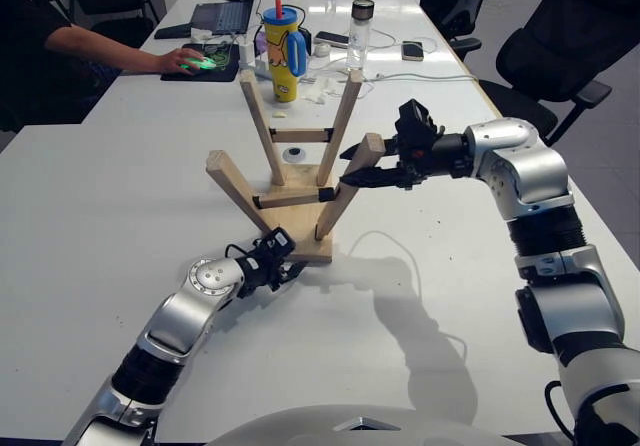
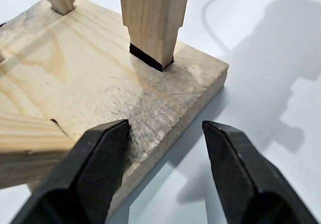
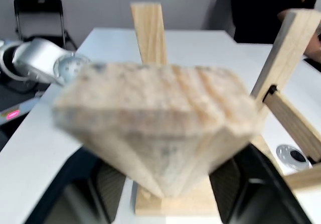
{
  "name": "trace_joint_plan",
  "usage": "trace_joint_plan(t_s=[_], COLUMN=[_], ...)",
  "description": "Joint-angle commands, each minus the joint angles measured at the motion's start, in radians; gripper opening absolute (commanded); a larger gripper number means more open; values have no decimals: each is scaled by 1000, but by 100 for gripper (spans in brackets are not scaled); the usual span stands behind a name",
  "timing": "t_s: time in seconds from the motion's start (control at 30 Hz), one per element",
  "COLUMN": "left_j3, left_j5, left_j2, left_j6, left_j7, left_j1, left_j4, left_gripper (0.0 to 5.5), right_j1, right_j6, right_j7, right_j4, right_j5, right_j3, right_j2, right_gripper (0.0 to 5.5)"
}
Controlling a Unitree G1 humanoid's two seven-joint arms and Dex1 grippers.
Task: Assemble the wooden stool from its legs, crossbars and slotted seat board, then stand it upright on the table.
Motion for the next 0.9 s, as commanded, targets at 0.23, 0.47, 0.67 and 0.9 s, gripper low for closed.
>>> trace_joint_plan(t_s=[0.23,0.47,0.67,0.9], left_j3=[-49,-45,-18,106], left_j5=[15,7,49,271], left_j2=[27,5,-9,19], left_j6=[64,47,-193,-854], left_j7=[-43,-52,-20,243], left_j1=[39,24,12,166], left_j4=[156,186,198,-54], left_gripper=[272,272,272,272], right_j1=[106,100,119,131], right_j6=[5,69,161,202], right_j7=[-1,-75,-163,-197], right_j4=[-69,-61,-89,-171], right_j5=[19,48,23,-7], right_j3=[49,22,24,63], right_j2=[95,142,140,98], right_gripper=[205,205,205,205])
